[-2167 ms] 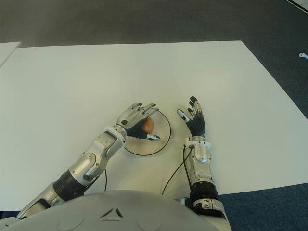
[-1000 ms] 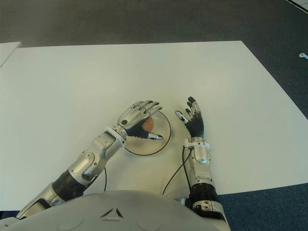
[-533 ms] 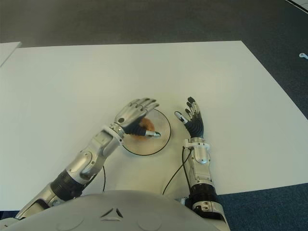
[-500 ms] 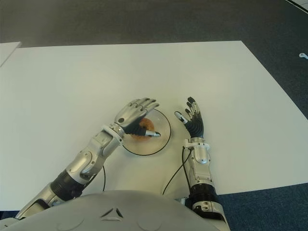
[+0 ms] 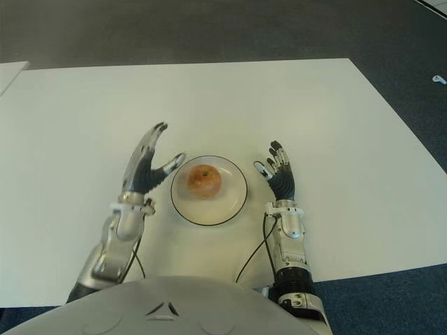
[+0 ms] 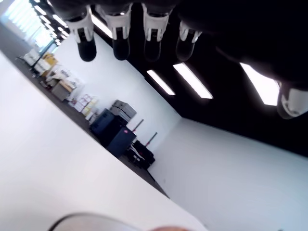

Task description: Put the apples into the plate.

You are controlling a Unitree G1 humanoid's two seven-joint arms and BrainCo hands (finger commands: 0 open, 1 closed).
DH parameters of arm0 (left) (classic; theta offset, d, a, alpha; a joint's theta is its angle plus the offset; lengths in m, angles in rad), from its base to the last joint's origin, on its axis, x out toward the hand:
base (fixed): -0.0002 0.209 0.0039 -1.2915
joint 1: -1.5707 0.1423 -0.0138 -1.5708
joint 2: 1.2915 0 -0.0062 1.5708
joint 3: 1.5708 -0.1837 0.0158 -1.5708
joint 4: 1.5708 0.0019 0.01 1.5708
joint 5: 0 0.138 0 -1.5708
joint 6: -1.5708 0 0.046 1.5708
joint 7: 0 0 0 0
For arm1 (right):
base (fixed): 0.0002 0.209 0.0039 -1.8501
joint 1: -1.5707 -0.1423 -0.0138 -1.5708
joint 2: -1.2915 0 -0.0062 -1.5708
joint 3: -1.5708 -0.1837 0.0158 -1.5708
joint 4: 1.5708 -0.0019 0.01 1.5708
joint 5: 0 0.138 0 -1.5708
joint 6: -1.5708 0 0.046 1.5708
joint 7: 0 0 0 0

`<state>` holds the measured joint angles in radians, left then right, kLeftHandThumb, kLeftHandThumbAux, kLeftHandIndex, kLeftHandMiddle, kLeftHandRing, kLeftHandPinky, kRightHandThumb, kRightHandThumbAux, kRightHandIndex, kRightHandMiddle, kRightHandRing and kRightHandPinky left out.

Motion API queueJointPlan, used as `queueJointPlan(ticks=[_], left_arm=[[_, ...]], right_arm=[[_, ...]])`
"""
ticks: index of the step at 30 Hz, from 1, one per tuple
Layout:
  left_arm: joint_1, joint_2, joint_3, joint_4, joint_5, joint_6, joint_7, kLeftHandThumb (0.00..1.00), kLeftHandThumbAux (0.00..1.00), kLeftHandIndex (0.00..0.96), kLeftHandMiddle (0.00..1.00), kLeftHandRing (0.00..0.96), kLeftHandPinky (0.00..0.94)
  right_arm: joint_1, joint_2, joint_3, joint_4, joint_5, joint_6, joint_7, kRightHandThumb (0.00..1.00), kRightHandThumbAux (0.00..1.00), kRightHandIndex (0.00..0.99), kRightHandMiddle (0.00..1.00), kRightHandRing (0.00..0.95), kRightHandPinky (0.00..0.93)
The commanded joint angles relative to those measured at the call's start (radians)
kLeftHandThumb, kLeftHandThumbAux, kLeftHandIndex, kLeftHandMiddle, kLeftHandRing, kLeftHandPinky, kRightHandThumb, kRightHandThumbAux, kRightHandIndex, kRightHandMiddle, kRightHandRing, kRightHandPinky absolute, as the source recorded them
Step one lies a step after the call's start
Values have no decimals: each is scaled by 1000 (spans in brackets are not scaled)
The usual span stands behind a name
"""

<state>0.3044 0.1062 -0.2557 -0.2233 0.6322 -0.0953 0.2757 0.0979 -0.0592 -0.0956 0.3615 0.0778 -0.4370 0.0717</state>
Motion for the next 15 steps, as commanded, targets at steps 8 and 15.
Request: queueJointPlan(ticks=[8,15], left_arm=[[124,-80,37,80,-219,-121,58,152,352,134,69,53,90],[95,-109,74,175,-405,-158,-26,131,439,135,81,55,82]], right_arm=[[76,15,-1,60,29,94,39,165,644,0,0,0,0],[78,13,-2,56,12,93,28,161,635,1,0,0,0]])
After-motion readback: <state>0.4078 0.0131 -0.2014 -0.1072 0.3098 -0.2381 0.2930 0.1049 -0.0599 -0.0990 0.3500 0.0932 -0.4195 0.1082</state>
